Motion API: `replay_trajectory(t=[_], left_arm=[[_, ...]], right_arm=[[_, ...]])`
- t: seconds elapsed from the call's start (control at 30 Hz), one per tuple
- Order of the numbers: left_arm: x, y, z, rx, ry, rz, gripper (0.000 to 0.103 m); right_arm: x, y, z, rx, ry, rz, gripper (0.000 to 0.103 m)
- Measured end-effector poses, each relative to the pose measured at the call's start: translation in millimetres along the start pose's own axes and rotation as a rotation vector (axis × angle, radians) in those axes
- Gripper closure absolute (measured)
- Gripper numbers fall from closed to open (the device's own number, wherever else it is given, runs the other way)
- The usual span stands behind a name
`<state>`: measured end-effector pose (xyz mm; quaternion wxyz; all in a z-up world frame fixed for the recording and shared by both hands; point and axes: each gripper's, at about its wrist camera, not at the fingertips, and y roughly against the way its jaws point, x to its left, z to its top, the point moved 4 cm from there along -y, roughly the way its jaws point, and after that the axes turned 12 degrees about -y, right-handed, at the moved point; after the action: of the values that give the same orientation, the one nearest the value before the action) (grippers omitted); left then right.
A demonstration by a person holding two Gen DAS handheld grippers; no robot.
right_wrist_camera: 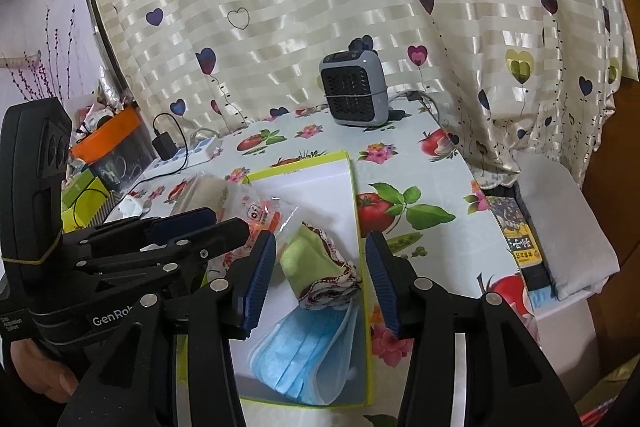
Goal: Organize soft objects
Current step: 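Lower green cloth into box and open right tool while left tool releases bag there, then withdraw both tools from the box toward the remaining soft items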
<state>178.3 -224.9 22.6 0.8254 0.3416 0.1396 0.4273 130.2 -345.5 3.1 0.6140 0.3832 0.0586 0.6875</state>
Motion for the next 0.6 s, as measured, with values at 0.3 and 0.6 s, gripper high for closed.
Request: replay_trajectory(t=[0.3, 0.6], left_arm=[[-4.3, 23.7, -4.7, -0.031, 0.006, -0.011, 0.062], [-5.1, 67.0, -13.4, -0.097, 0.014, 0.019, 0.062]], right_arm=[[10.2, 22.2, -2.6, -0.045, 0.022, 0.020, 0.055], [34.8, 46.7, -12.6, -0.063, 0.071, 0.097, 0.055]])
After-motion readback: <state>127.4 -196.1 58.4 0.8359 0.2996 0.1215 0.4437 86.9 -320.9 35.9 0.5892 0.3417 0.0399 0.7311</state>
